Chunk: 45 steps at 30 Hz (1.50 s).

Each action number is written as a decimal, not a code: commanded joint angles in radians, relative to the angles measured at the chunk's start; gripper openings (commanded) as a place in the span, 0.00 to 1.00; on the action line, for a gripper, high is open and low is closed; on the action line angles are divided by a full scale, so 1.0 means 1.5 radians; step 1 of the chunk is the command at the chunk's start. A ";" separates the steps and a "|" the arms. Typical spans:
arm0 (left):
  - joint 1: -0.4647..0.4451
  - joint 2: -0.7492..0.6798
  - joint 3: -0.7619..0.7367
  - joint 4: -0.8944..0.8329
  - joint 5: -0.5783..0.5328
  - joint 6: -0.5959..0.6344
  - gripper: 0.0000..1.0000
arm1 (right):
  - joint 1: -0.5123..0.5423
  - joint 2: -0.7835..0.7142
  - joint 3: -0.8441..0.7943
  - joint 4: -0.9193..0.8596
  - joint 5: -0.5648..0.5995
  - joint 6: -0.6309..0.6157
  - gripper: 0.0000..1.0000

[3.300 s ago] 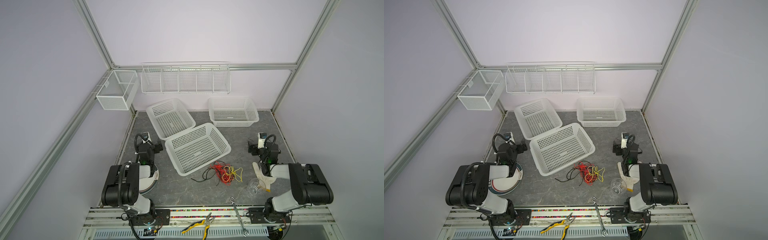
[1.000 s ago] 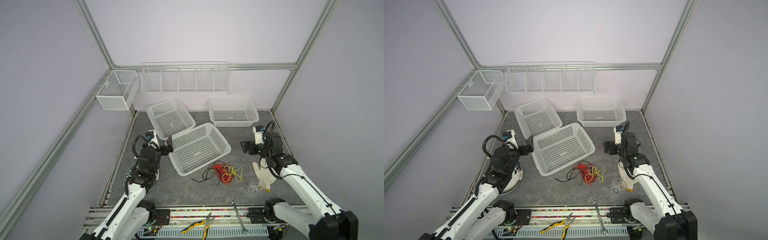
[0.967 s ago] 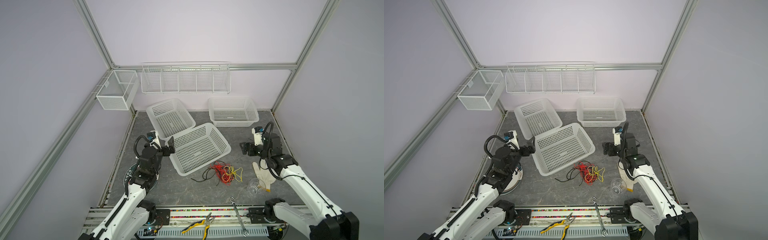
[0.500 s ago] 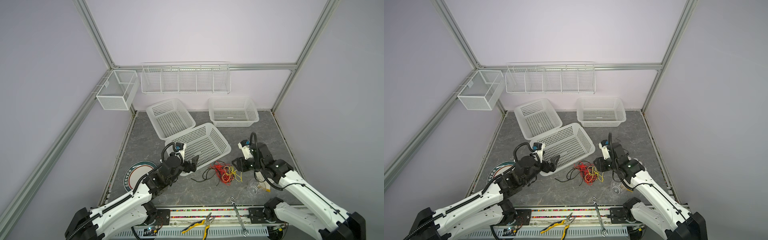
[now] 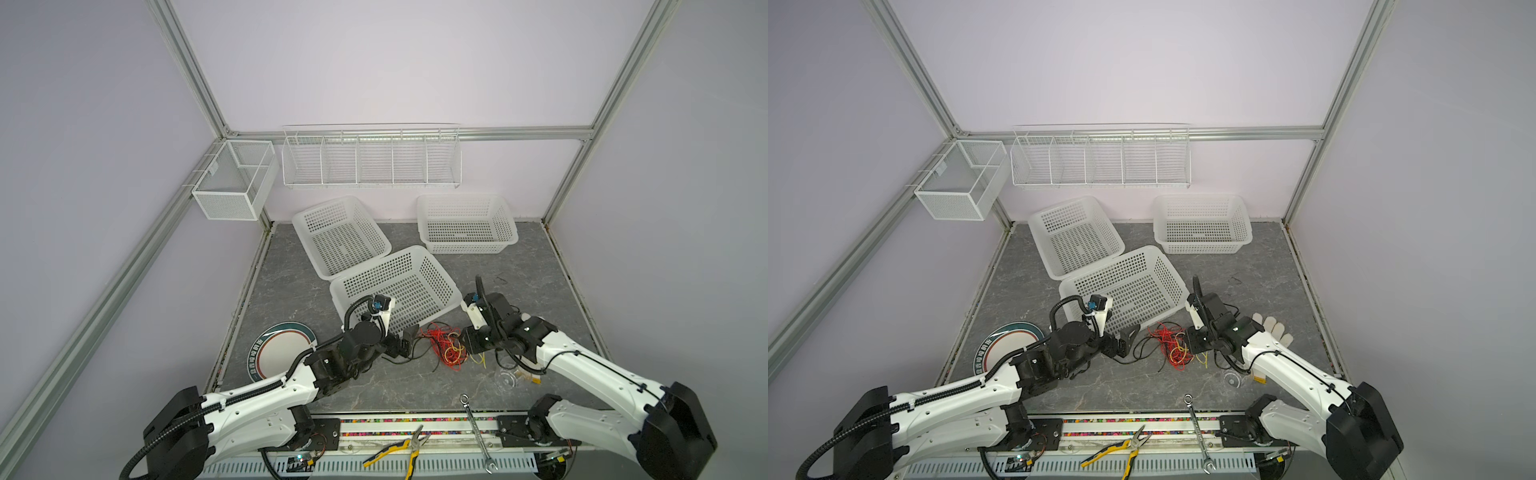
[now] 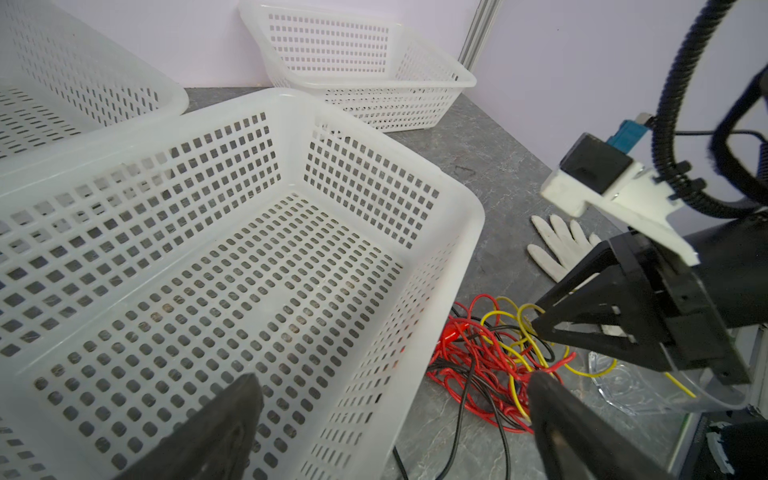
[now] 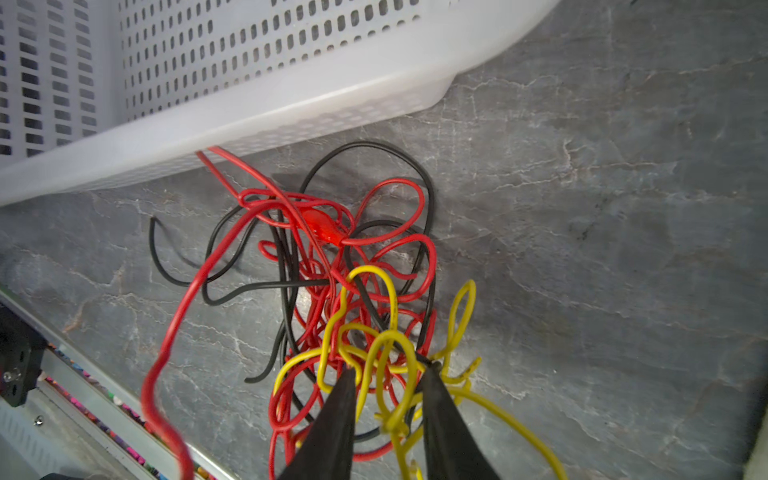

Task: Untangle the cables
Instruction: 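Reach both grippers to the cable tangle while the right gripper grasps yellow cable, then grasp red and black cables with the left gripper while the right lifts yellow cable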

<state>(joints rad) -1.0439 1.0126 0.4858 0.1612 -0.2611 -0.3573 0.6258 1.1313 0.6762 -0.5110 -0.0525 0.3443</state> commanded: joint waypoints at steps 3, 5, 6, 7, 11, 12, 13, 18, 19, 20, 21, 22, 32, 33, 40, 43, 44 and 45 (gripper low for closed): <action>-0.007 -0.004 -0.012 0.045 -0.001 0.009 1.00 | 0.008 0.015 0.002 0.025 0.028 0.004 0.10; -0.008 -0.005 -0.011 0.047 0.002 0.013 1.00 | 0.008 0.004 0.009 0.005 0.064 0.004 0.06; -0.008 -0.005 -0.009 0.046 0.005 0.016 1.00 | 0.009 -0.005 0.011 -0.004 0.078 0.003 0.07; -0.008 -0.005 -0.007 0.044 0.009 0.020 1.00 | 0.009 -0.021 0.016 -0.018 0.096 0.001 0.07; -0.010 0.002 0.007 0.040 0.022 0.030 1.00 | 0.008 -0.102 0.044 -0.078 0.160 -0.003 0.06; -0.011 0.005 0.011 0.040 0.024 0.033 1.00 | 0.008 -0.122 0.052 -0.089 0.168 -0.004 0.07; -0.011 0.009 0.015 0.042 0.024 0.035 1.00 | 0.009 -0.145 0.061 -0.100 0.175 -0.006 0.07; -0.014 0.032 0.028 0.068 0.036 0.043 1.00 | 0.008 -0.232 0.091 -0.106 0.180 -0.012 0.07; -0.015 0.041 0.033 0.072 0.040 0.046 1.00 | 0.008 -0.242 0.094 -0.097 0.173 -0.014 0.06; -0.017 0.050 0.040 0.074 0.044 0.049 1.00 | 0.007 -0.249 0.099 -0.090 0.163 -0.015 0.07; -0.018 0.057 0.047 0.074 0.048 0.052 1.00 | 0.008 -0.252 0.104 -0.085 0.154 -0.016 0.07; -0.022 0.067 0.057 0.073 0.052 0.058 1.00 | 0.008 -0.253 0.112 -0.083 0.145 -0.017 0.07; -0.089 0.178 0.150 0.134 0.089 0.172 1.00 | 0.008 -0.244 0.190 -0.097 0.179 -0.022 0.07; -0.103 0.191 0.155 0.144 0.082 0.193 1.00 | 0.007 -0.242 0.197 -0.099 0.178 -0.021 0.07; -0.160 0.286 0.186 0.220 0.033 0.288 1.00 | 0.007 -0.212 0.269 -0.142 0.171 -0.011 0.07; -0.165 0.322 0.199 0.260 0.033 0.305 1.00 | 0.007 -0.207 0.290 -0.153 0.170 -0.005 0.07; -0.165 0.332 0.206 0.267 0.035 0.310 1.00 | 0.007 -0.206 0.294 -0.154 0.170 -0.002 0.07; -0.165 0.344 0.214 0.272 0.036 0.314 1.00 | 0.007 -0.207 0.298 -0.154 0.167 0.000 0.06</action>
<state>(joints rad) -1.2858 1.4998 0.7582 0.4812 -0.1909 0.0517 0.6350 0.8234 1.0901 -0.7380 0.1940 0.3256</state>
